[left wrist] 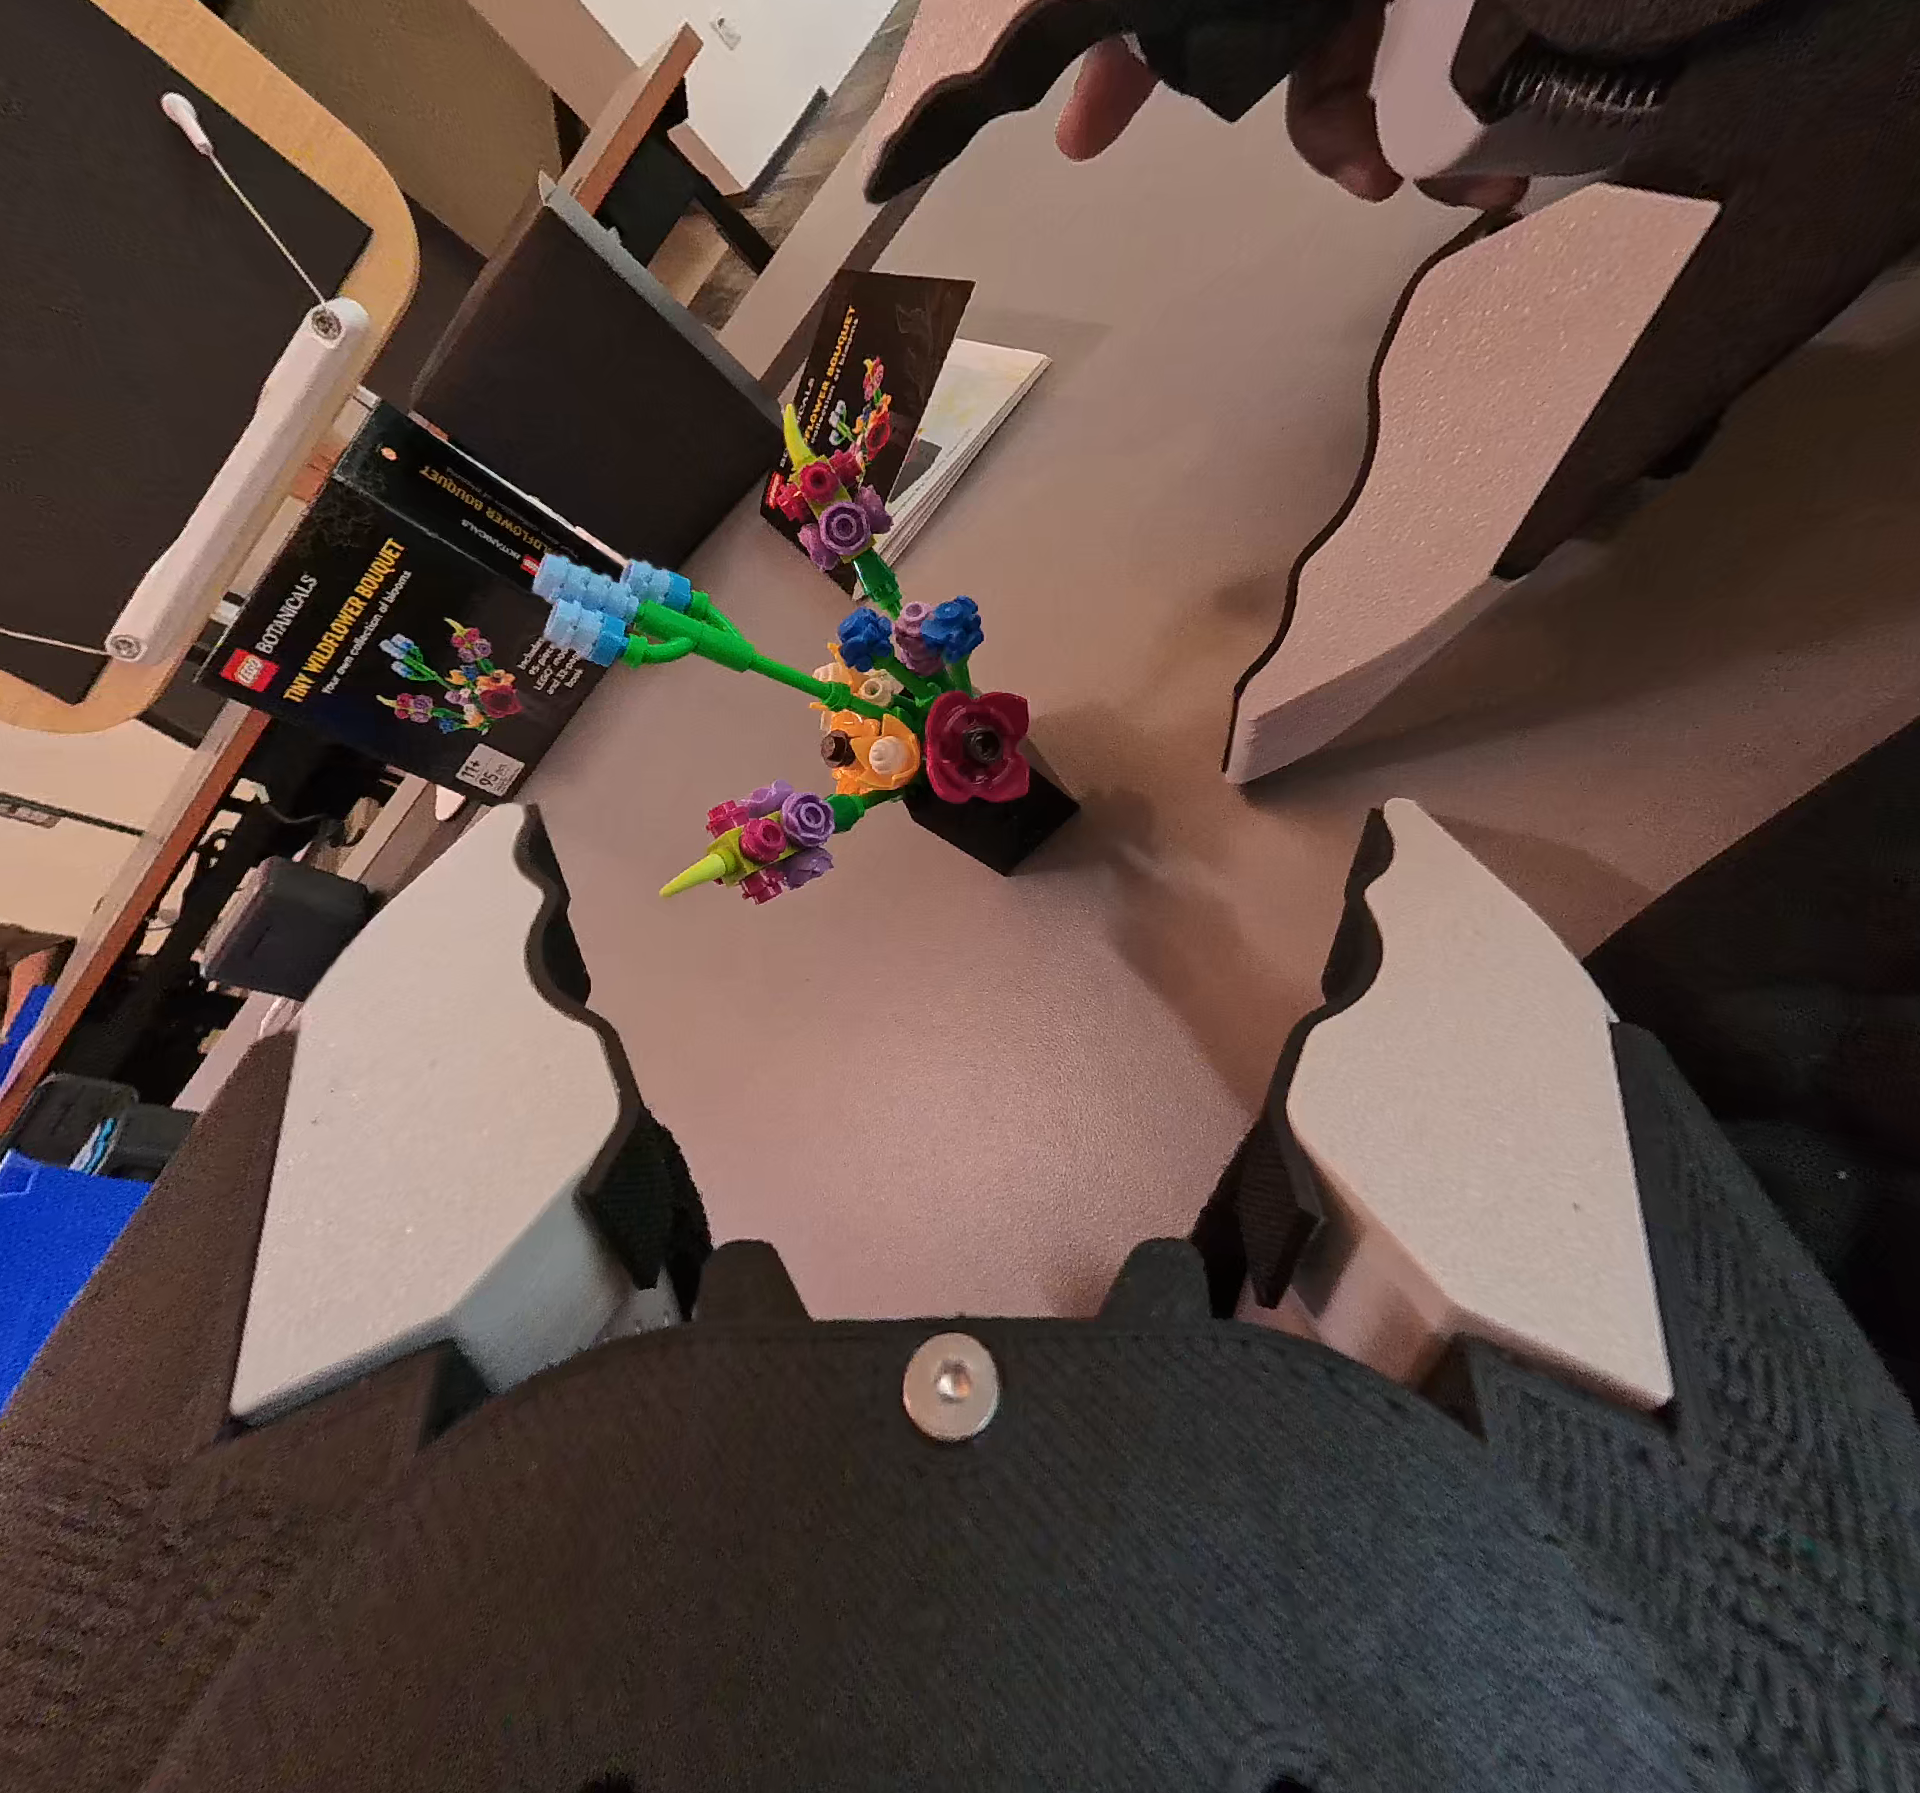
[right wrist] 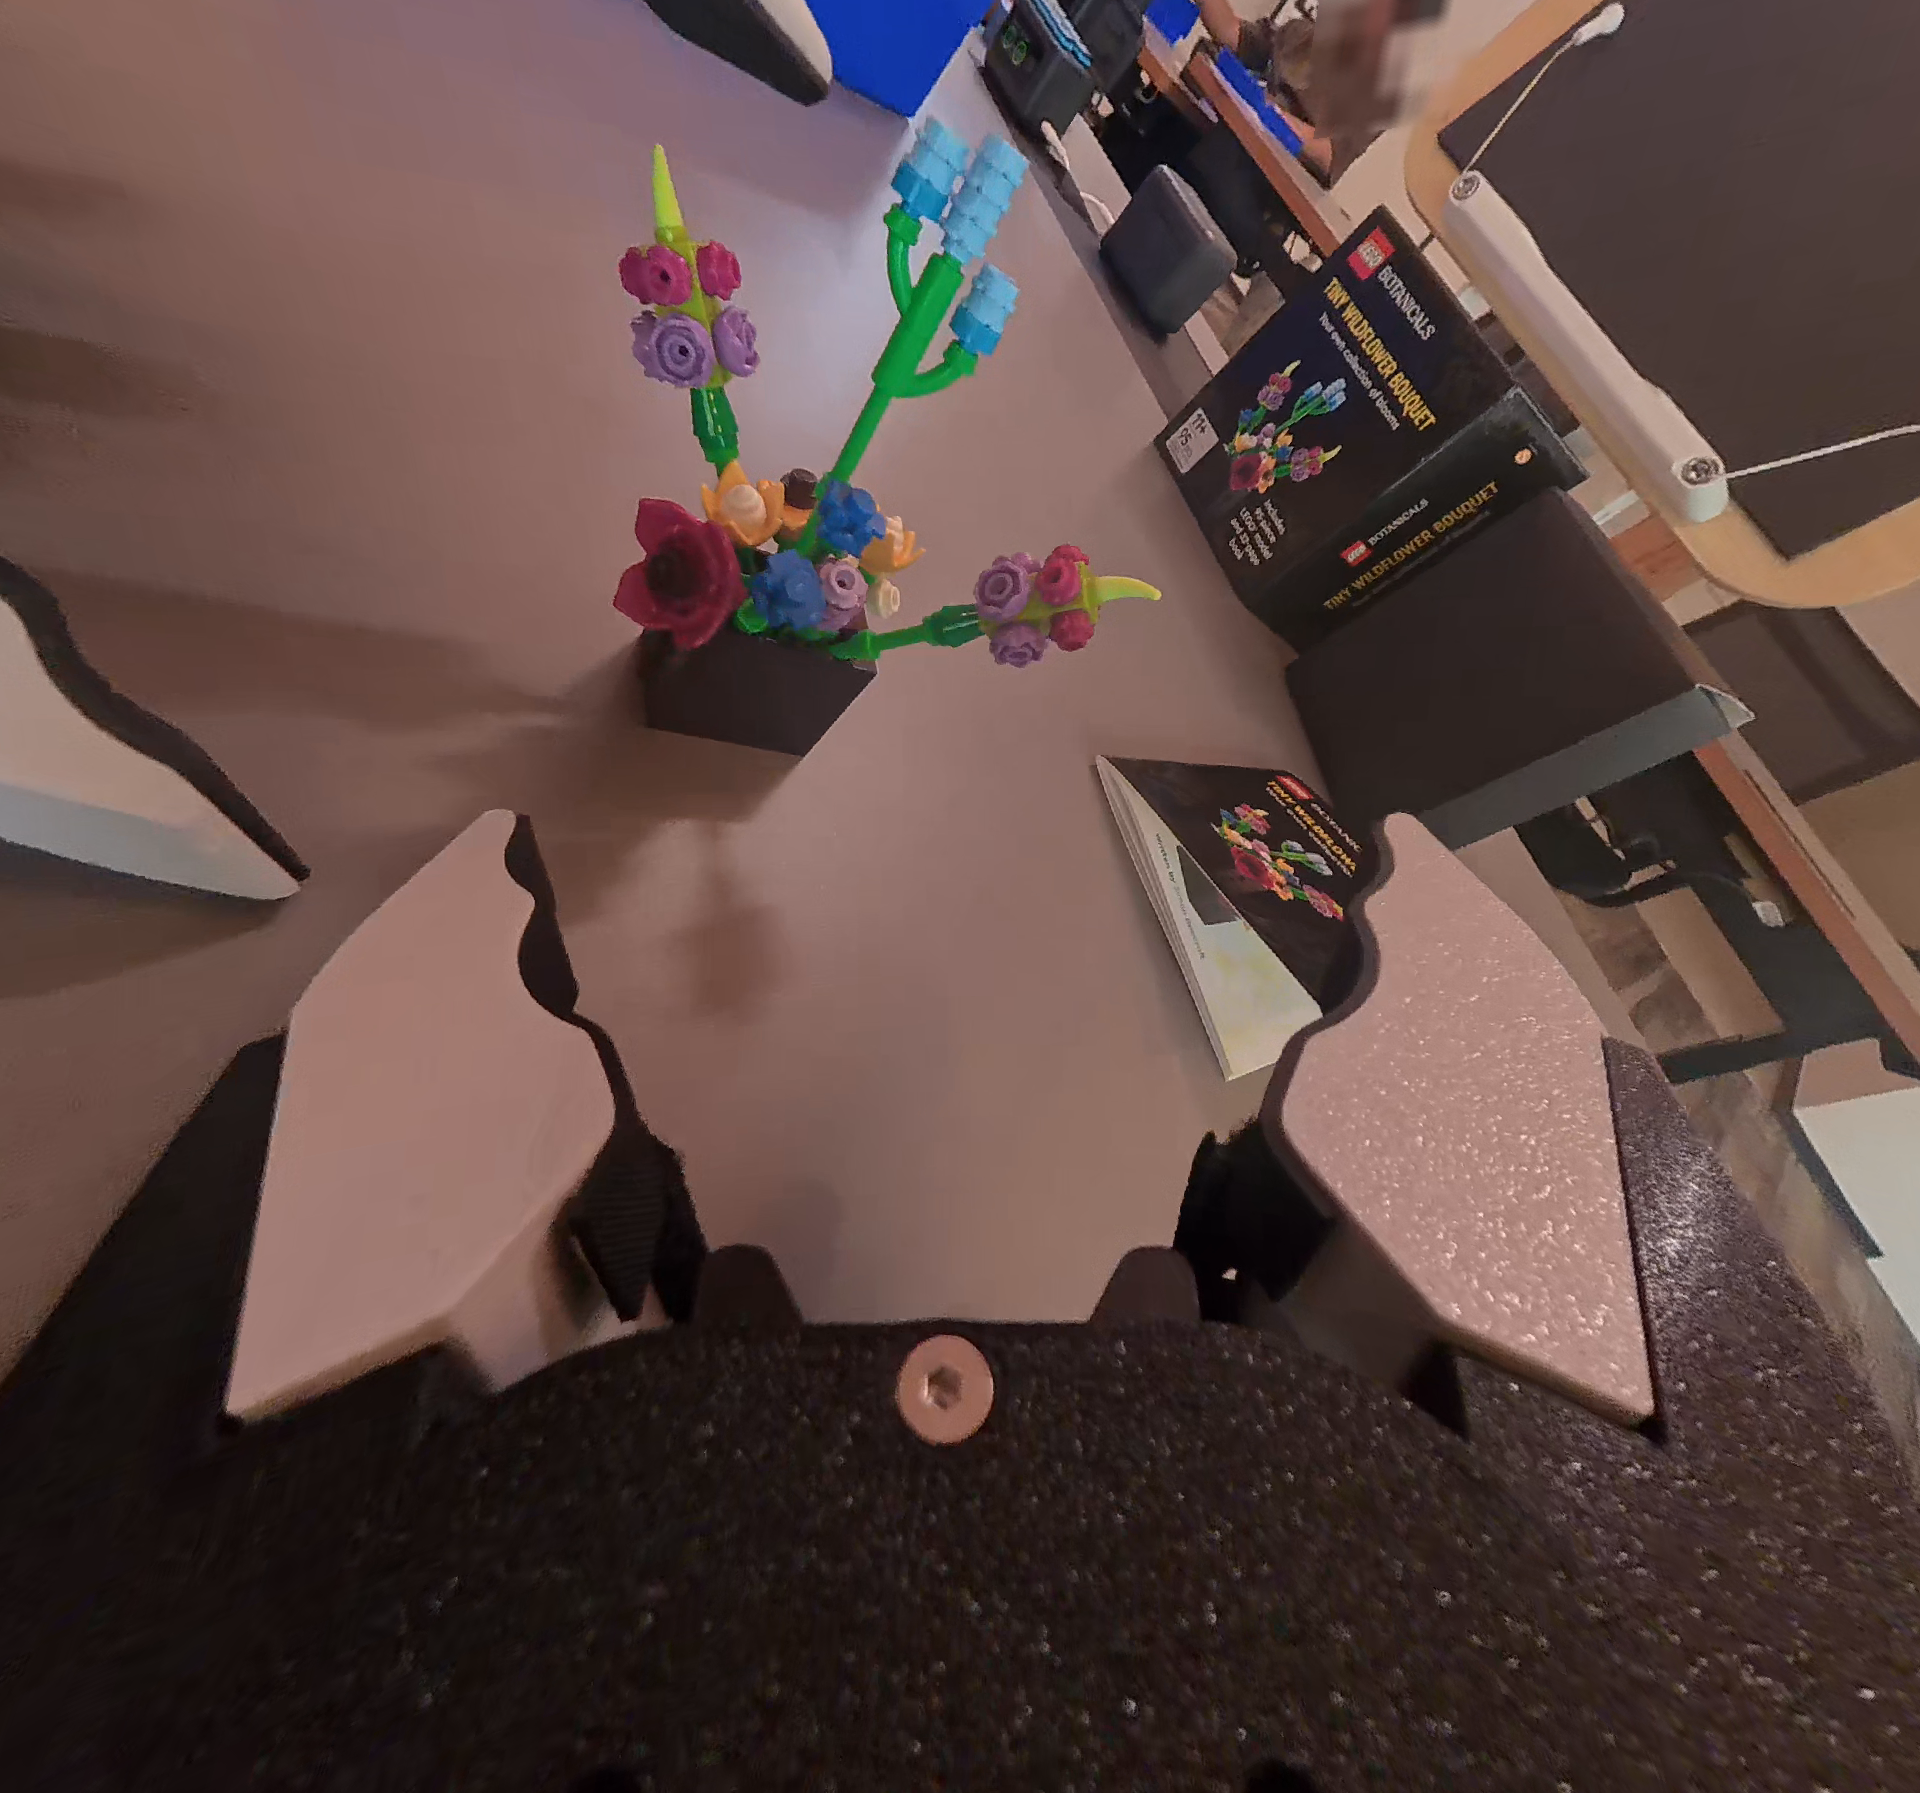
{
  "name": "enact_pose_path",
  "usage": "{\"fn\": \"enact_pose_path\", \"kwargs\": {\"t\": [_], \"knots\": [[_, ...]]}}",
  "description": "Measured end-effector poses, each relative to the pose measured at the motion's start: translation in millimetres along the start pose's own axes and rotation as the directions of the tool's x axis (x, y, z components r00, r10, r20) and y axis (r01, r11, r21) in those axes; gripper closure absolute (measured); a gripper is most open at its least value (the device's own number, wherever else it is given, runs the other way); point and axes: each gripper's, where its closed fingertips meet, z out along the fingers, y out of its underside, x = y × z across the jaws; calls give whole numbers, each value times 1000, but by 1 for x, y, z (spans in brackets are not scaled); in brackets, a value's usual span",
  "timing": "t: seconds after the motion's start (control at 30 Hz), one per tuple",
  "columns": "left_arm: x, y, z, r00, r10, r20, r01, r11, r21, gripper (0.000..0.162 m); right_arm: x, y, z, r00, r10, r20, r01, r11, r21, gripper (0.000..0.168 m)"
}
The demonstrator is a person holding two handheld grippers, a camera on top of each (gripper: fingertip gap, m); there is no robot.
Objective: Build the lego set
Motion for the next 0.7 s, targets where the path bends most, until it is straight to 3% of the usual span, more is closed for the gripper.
{"fn": "enact_pose_path", "kwargs": {"t": [0.4, 0.7], "knots": [[-2, 2, -1, 998, -20, 61, 21, 1000, -7, 25, 0, -13, 3, 989, -135, 59, 121, 972, 203, 23], [-9, 2, 8, 996, -22, 91, 22, 1000, -1, 25, 11, -9, 13, 982, -162, 101, 133, 959, 252, 23]]}}
